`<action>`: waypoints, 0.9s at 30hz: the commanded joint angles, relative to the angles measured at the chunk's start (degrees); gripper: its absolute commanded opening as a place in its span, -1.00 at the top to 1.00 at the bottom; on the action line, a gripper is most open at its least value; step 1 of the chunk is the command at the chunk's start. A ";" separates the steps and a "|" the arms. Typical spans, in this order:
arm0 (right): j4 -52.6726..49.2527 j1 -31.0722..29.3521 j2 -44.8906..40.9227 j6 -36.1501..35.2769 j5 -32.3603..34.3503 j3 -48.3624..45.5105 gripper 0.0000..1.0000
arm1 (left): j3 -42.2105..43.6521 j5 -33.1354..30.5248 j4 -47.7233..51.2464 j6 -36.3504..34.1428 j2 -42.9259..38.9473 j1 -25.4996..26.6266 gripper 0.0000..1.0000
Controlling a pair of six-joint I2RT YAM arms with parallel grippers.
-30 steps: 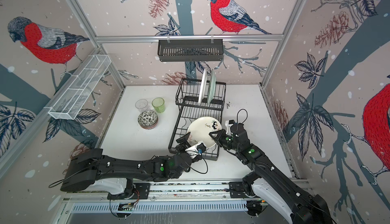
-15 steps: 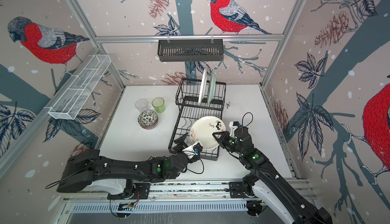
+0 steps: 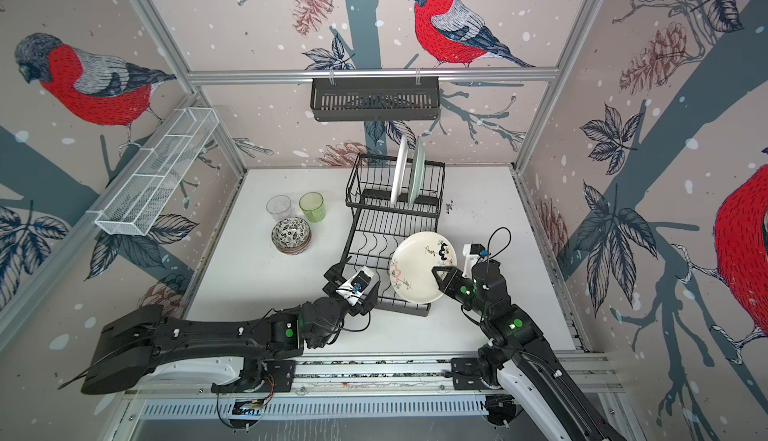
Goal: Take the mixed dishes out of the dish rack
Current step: 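Open left gripper to release the plate while right gripper holds it, then lower the plate onto the table beside the rack with right gripper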
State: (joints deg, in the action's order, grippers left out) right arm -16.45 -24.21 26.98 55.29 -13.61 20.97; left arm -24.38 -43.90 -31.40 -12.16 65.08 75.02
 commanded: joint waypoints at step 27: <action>9.71 43.20 6.24 0.26 -22.44 0.59 1.00 | 5.30 -3.16 -9.33 3.40 -3.65 -2.62 -0.96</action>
State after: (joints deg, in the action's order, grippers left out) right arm -15.53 16.38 31.79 55.22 -32.36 19.97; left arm -19.22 -46.00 -37.19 -9.26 61.36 72.60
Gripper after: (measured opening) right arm 0.174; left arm 0.982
